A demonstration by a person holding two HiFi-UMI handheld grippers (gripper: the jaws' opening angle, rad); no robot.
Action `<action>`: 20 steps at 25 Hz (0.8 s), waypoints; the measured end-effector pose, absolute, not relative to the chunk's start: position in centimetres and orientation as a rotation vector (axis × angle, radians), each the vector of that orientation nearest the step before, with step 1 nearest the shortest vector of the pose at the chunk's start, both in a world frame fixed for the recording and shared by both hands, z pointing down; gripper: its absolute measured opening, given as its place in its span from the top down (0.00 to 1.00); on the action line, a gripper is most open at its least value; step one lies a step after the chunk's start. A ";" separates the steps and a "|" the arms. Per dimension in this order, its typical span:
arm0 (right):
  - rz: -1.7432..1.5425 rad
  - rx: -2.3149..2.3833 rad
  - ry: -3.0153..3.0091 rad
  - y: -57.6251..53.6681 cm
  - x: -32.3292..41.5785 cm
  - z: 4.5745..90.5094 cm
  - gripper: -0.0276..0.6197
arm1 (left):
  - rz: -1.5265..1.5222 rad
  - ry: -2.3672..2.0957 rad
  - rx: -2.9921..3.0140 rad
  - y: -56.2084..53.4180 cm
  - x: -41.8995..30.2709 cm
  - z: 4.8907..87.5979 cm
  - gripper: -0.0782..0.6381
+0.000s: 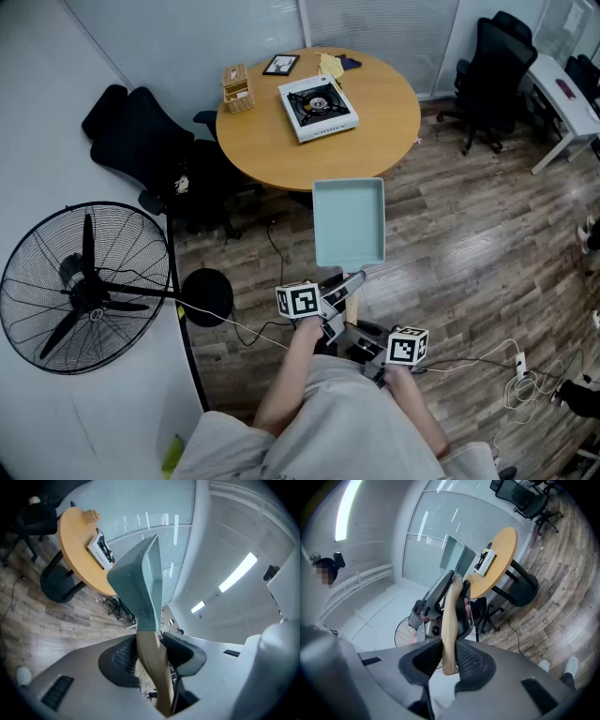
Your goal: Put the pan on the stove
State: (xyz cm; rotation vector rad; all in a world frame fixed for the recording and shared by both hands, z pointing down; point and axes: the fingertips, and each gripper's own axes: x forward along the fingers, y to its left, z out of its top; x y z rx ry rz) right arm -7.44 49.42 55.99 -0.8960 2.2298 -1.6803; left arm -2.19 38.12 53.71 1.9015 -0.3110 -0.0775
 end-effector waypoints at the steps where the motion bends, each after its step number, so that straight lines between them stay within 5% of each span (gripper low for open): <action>1: -1.677 -0.896 2.236 49.3 -7.5 56.0 0.82 | -0.068 -0.305 1.925 38.1 -2.1 53.7 0.65; 20: -1.593 -0.992 2.393 47.3 -10.7 56.6 0.82 | -0.112 -0.219 2.116 36.8 -4.8 52.1 0.64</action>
